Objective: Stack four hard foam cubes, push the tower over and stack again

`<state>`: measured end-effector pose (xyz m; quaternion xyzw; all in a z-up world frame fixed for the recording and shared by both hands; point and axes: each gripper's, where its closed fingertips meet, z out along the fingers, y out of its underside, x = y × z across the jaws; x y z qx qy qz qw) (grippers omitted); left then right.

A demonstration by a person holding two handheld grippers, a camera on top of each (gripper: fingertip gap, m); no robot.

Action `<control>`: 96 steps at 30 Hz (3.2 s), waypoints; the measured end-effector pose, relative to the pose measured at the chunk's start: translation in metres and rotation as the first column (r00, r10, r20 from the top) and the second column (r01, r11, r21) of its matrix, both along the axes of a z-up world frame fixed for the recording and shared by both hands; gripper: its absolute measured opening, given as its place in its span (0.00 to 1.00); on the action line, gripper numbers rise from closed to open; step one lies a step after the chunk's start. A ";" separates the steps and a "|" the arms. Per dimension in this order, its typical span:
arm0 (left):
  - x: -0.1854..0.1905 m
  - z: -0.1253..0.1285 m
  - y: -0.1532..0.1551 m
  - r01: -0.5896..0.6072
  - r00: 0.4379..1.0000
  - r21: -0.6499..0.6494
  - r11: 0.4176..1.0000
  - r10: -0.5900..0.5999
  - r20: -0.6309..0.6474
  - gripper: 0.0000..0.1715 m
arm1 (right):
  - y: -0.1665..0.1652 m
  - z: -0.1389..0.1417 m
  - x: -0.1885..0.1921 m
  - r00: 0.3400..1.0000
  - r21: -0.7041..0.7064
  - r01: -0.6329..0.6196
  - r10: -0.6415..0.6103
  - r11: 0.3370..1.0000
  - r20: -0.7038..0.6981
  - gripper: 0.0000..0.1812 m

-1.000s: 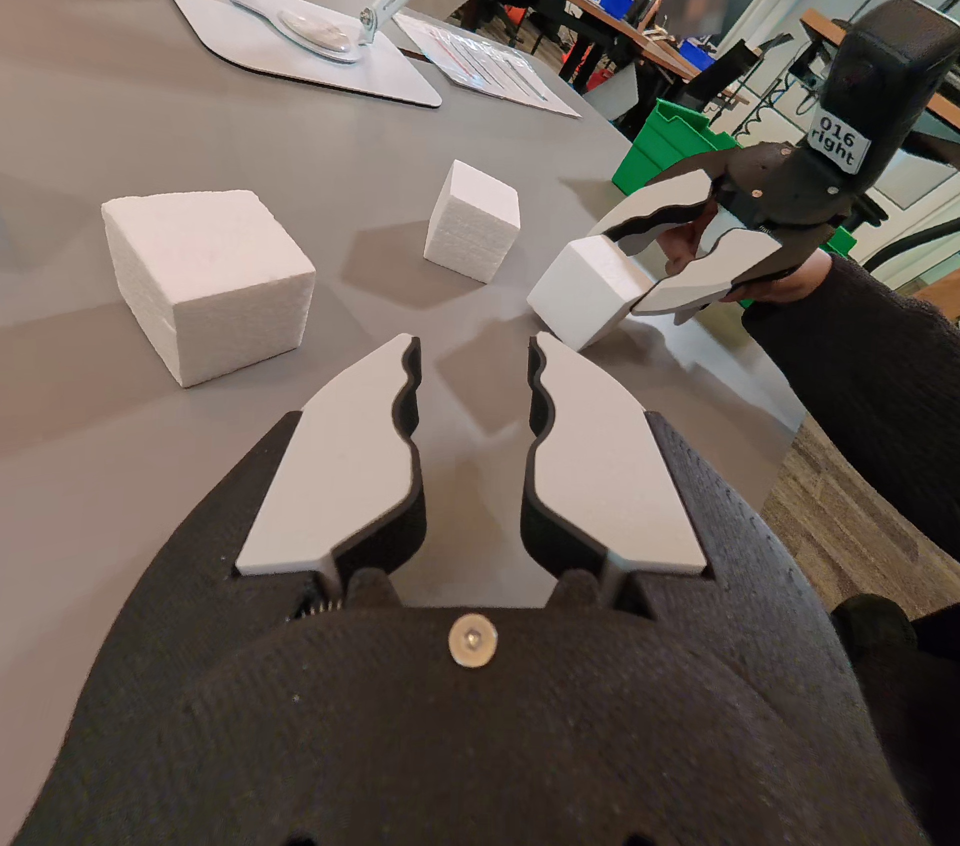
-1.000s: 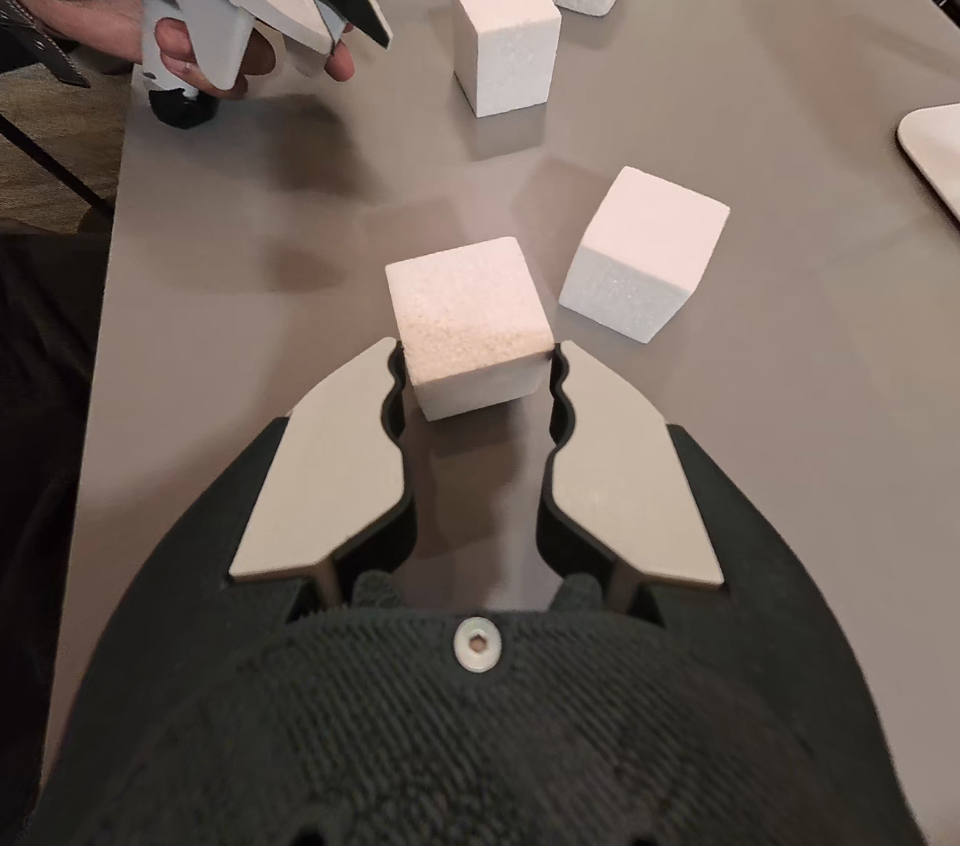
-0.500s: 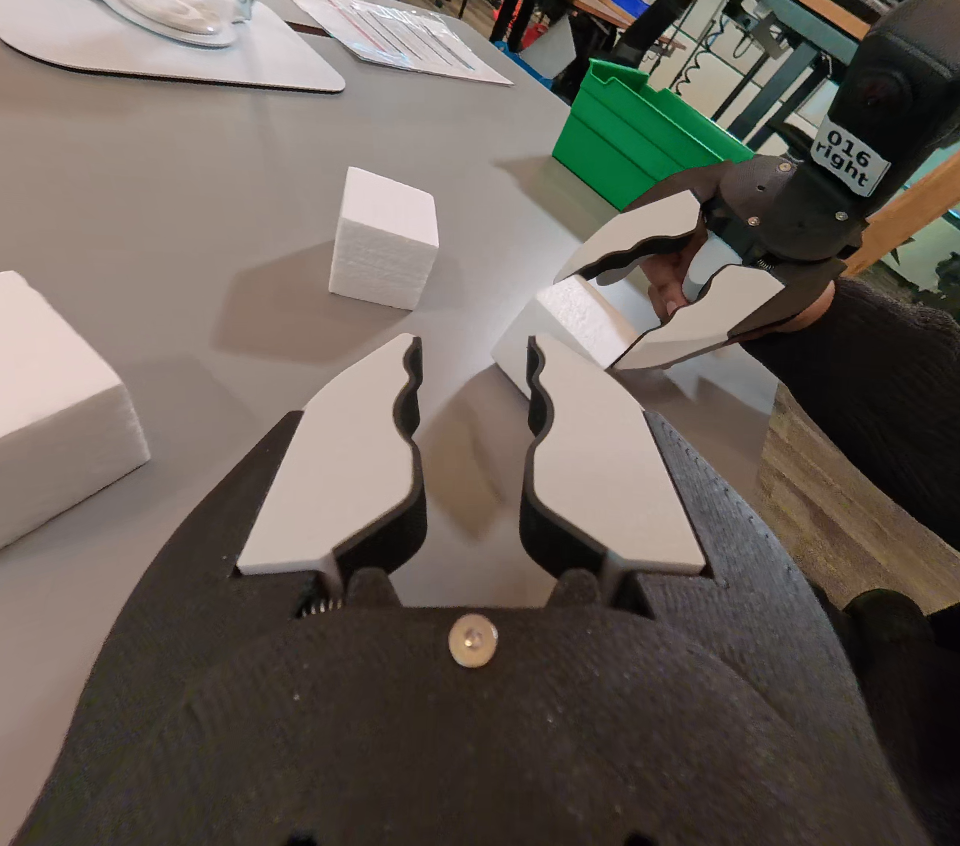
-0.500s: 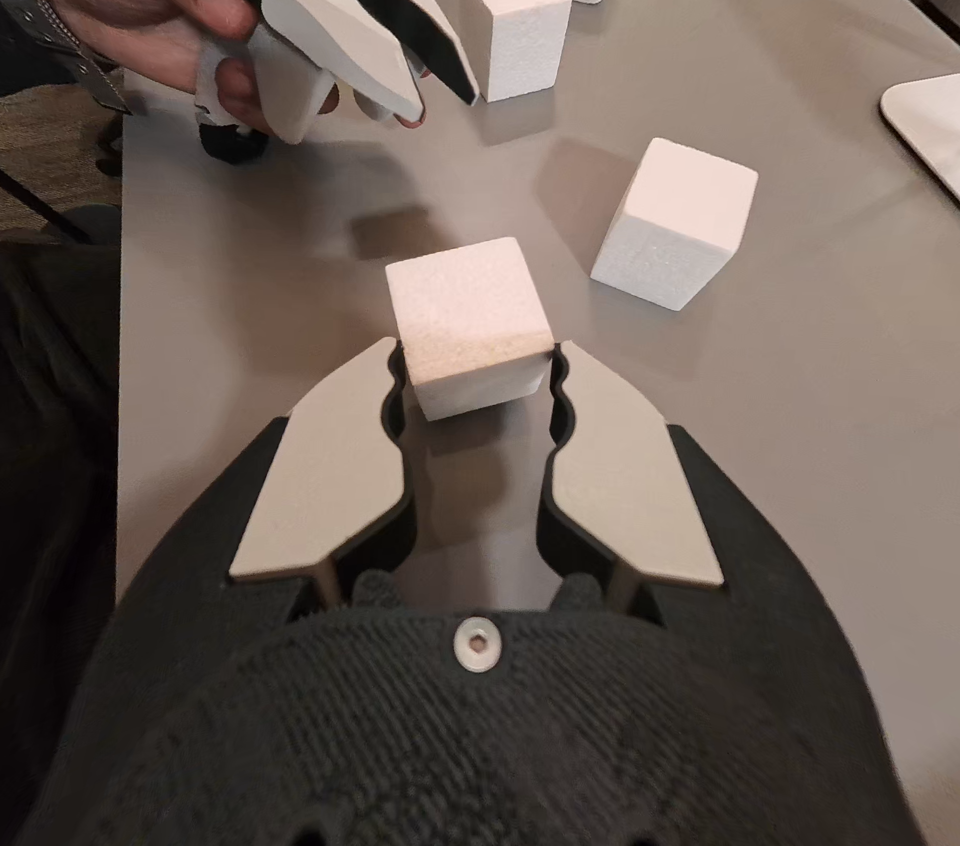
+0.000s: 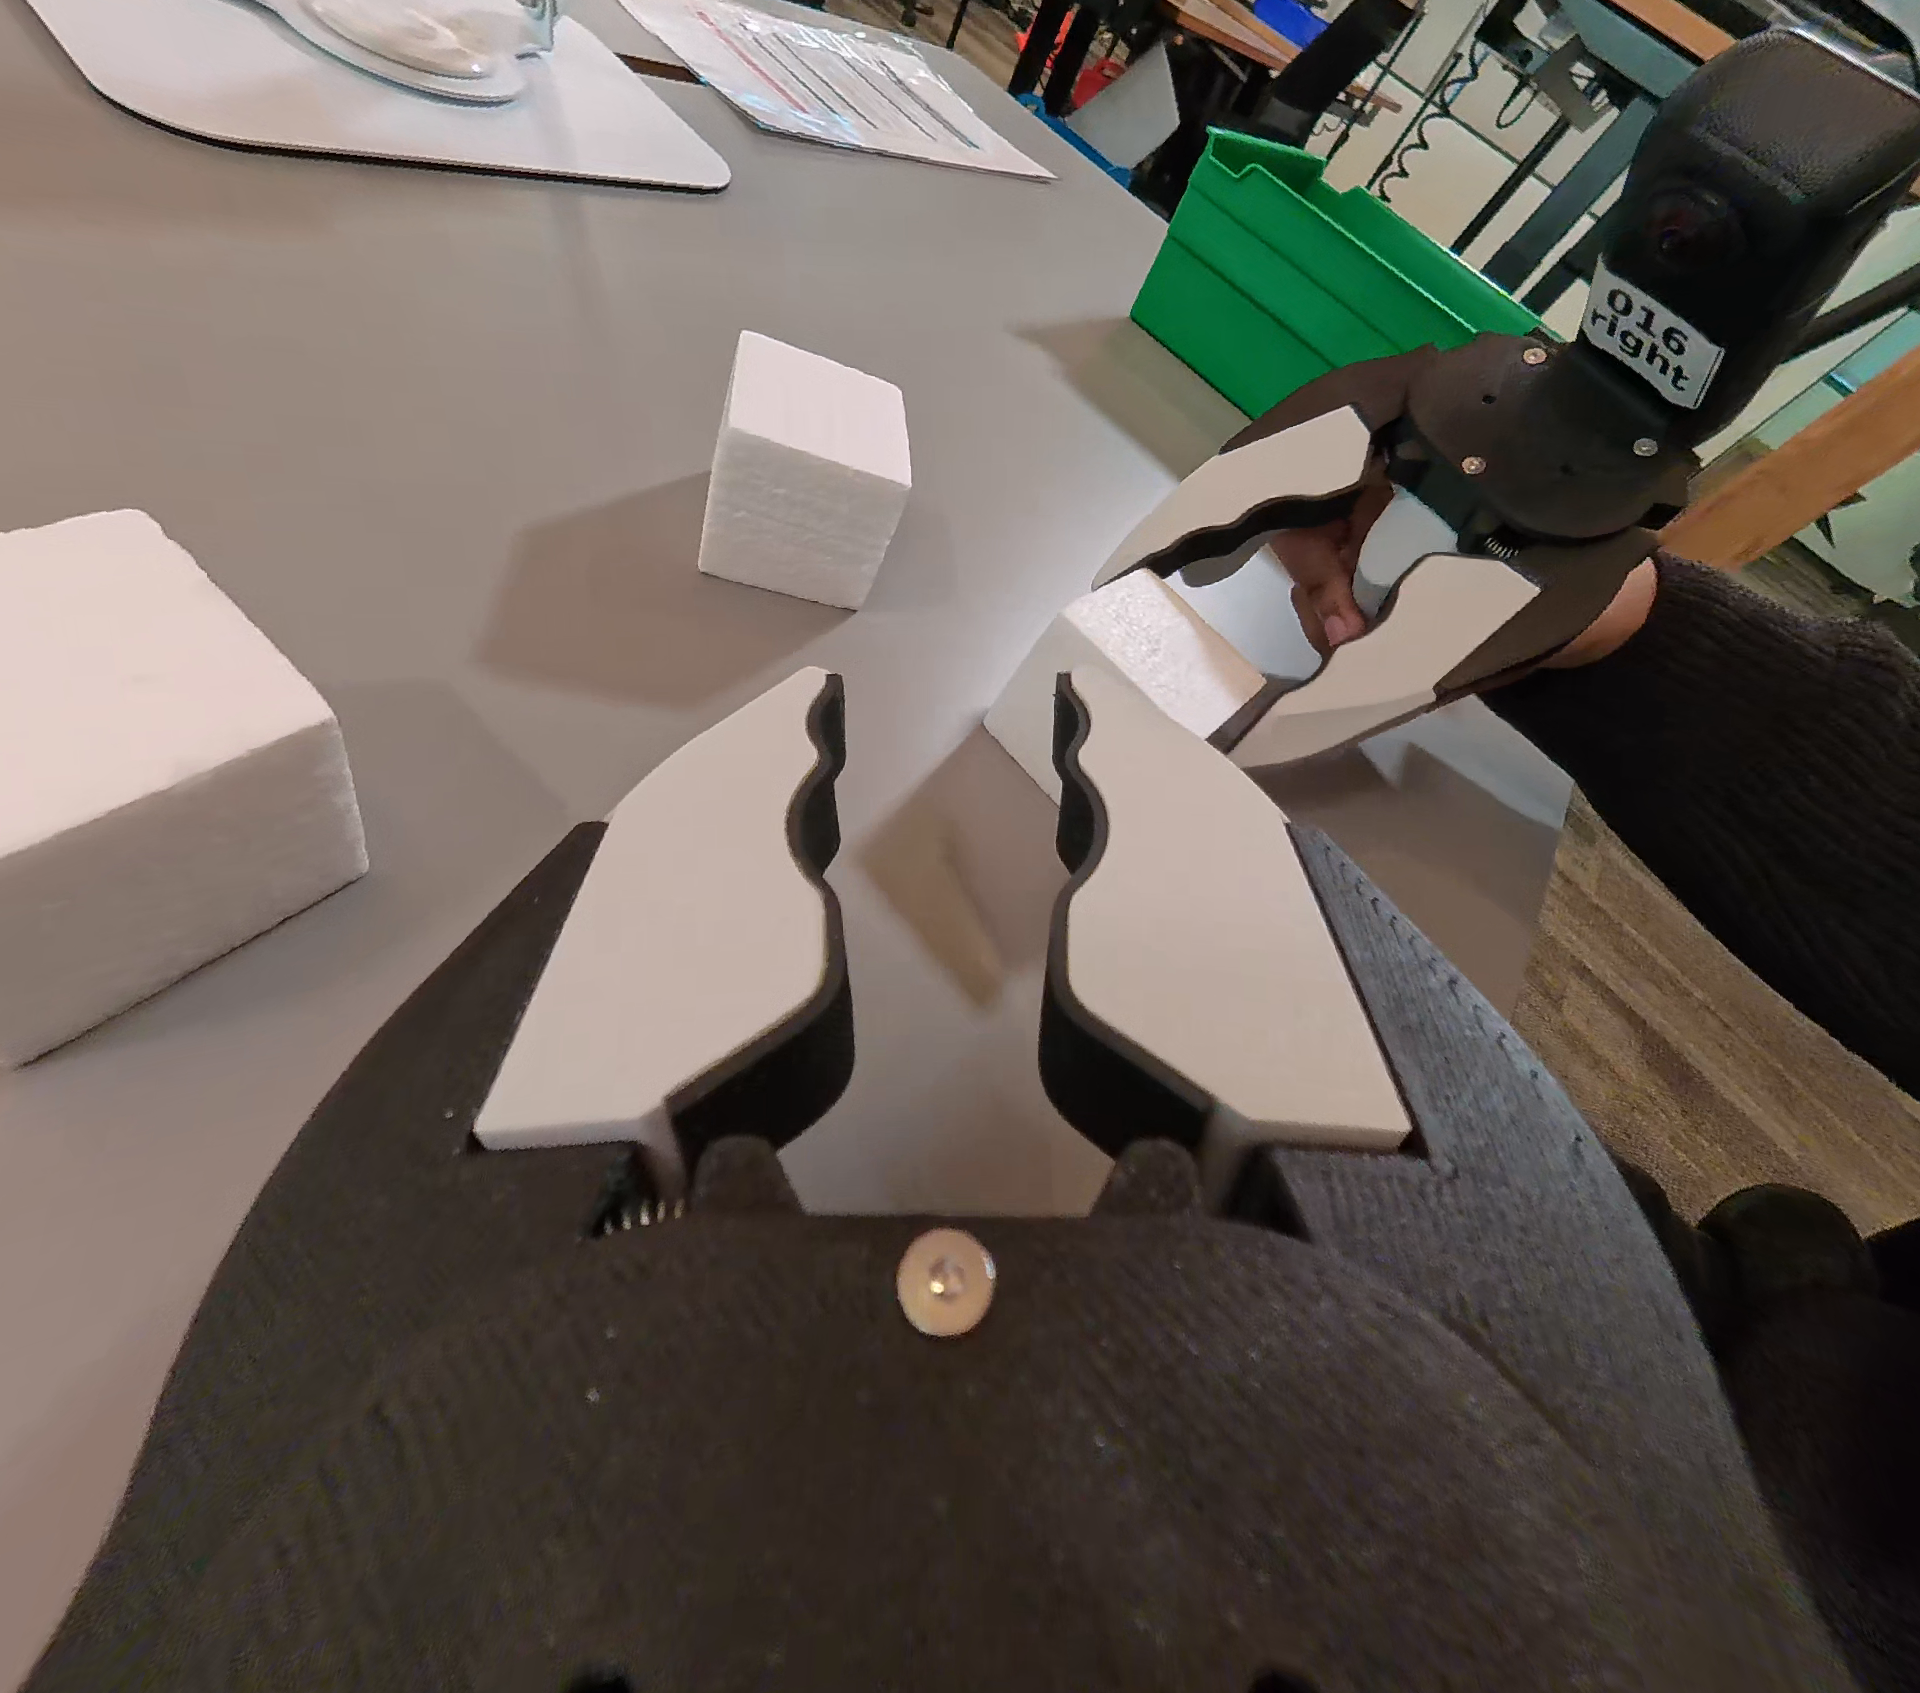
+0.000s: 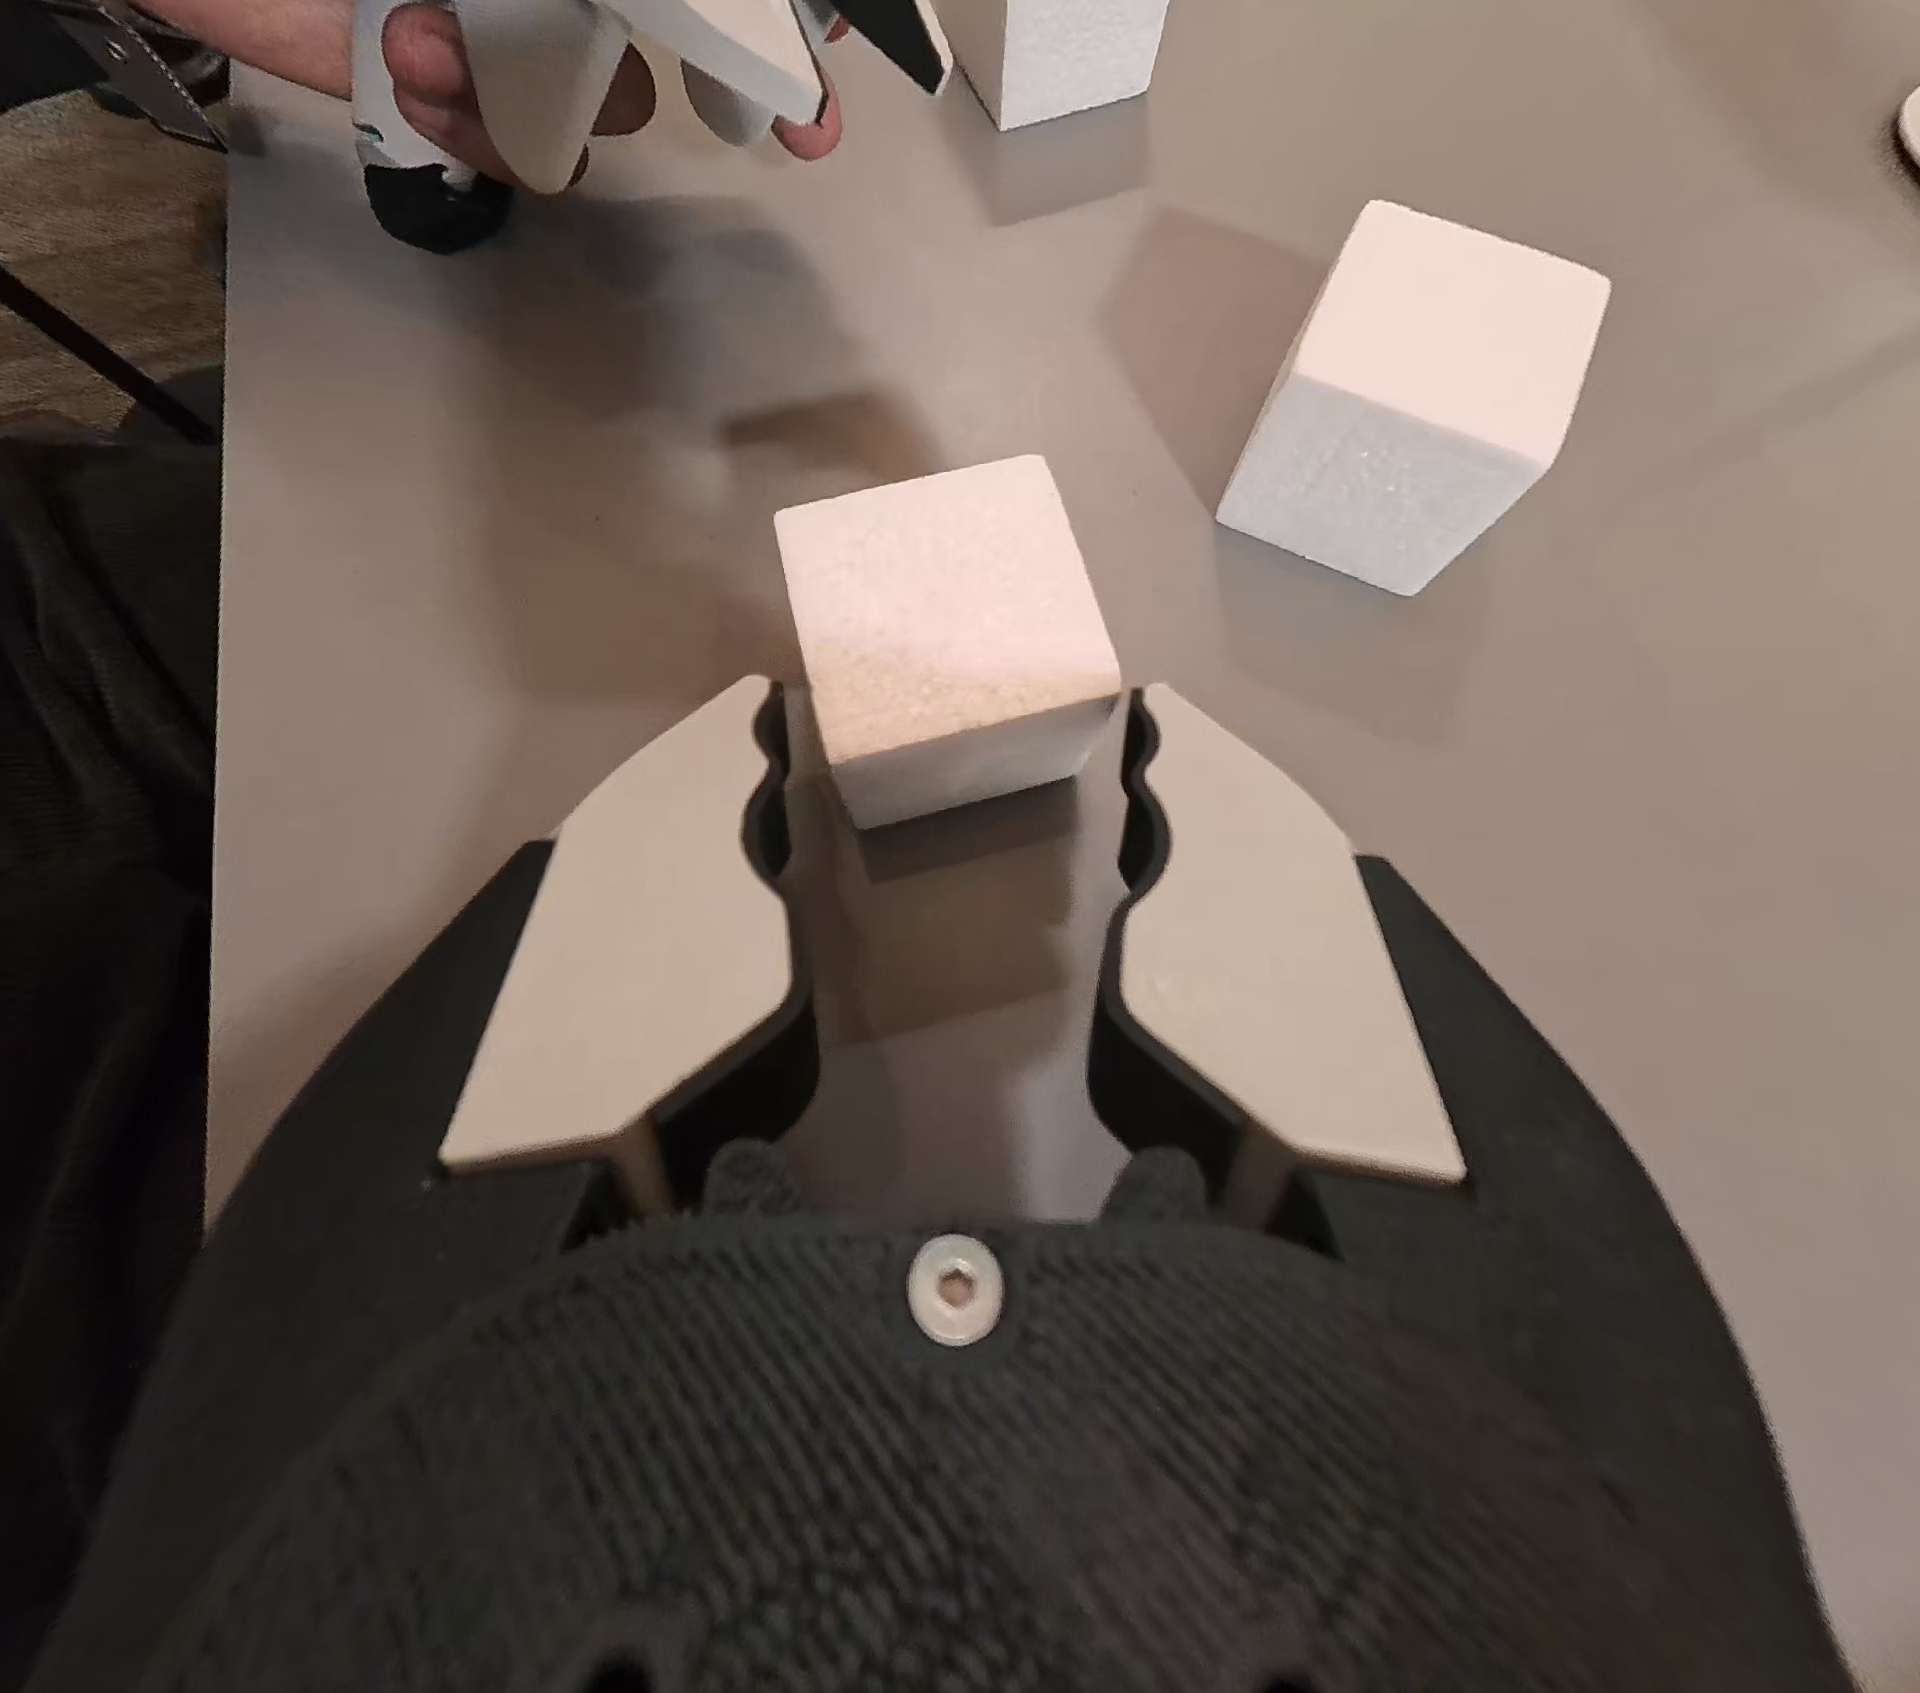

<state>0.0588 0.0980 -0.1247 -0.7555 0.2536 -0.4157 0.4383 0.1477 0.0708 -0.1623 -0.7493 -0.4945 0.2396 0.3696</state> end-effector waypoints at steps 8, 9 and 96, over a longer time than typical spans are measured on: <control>0.002 0.000 -0.001 0.008 1.000 -0.001 1.000 -0.008 -0.002 0.23 | 0.001 0.003 0.003 1.000 0.002 0.008 -0.008 1.000 -0.004 0.35; 0.002 0.000 -0.001 0.008 1.000 0.000 1.000 -0.008 -0.002 0.23 | 0.001 0.002 0.004 1.000 0.002 0.007 -0.007 1.000 -0.002 0.35; -0.078 -0.003 -0.011 -0.179 0.983 -0.053 0.983 0.180 0.032 0.24 | 0.002 0.083 -0.001 0.883 0.054 -0.443 0.446 0.895 -0.143 0.31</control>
